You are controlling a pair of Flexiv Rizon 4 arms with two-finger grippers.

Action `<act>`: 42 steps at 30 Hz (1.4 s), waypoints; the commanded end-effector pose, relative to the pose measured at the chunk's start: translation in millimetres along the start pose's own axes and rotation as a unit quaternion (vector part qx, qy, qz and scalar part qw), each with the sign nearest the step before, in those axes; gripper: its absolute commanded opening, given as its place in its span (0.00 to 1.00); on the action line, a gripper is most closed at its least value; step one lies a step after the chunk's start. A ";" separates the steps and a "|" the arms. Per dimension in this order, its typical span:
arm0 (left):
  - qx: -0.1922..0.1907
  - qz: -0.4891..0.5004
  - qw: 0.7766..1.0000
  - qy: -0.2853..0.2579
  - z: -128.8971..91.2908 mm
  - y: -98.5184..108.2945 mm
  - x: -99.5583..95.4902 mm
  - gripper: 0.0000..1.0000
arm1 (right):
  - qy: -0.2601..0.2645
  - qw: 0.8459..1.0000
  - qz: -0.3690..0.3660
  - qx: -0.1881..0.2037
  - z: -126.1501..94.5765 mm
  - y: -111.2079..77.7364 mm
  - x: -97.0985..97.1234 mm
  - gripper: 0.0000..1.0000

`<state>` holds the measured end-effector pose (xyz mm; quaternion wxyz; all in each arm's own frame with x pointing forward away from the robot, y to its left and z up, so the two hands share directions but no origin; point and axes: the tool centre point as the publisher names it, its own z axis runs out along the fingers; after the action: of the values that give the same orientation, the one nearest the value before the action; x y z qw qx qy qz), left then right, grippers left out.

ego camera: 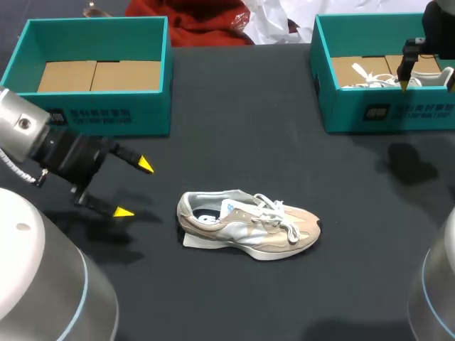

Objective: Take the shoe out of the shoebox, open the shoe tongue, remove and reinsert the insole, then place the shoe into the shoebox

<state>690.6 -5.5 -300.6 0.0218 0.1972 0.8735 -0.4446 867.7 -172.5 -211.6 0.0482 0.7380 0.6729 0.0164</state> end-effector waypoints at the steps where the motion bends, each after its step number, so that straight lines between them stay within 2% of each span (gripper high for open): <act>1: 0.056 -0.014 0.998 -0.020 10.0 19.8 7.2 1.00 | 0.000 1.000 0.000 -0.001 0.2 -0.7 -0.2 1.00; 8: 0.097 -0.061 0.993 -0.031 19.6 36.3 12.2 1.00 | 0.000 1.000 0.000 -0.001 0.2 -0.7 -0.2 1.00; 9: 0.088 -0.068 0.993 -0.027 19.5 38.0 12.5 1.00 | 0.000 1.000 0.000 -0.001 0.2 -0.7 -0.2 1.00; 19: 0.088 -0.068 0.993 -0.027 19.5 38.0 12.5 1.00 | 0.000 1.000 0.000 -0.001 0.2 -0.7 -0.2 1.00; 22: 0.054 -0.080 0.994 -0.049 30.3 46.2 18.8 1.00 | 0.000 1.000 0.000 -0.001 0.2 -0.7 -0.2 1.00; 24: 0.077 -0.097 0.991 -0.046 34.2 54.4 19.1 1.00 | 0.000 1.000 0.000 -0.001 0.2 -0.7 -0.2 1.00; 29: 0.094 -0.128 0.985 -0.064 41.2 67.3 20.8 1.00 | 0.000 1.000 0.000 -0.001 0.2 -0.7 -0.2 1.00; 42: 0.114 -0.156 0.978 -0.073 50.4 79.9 26.3 1.00 | 0.000 1.000 0.000 -0.001 0.2 -0.7 -0.2 1.00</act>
<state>687.4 5.0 -395.2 -0.0066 0.0272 0.8349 -0.5497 867.7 -172.6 -211.6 0.0482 0.7380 0.6728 0.0164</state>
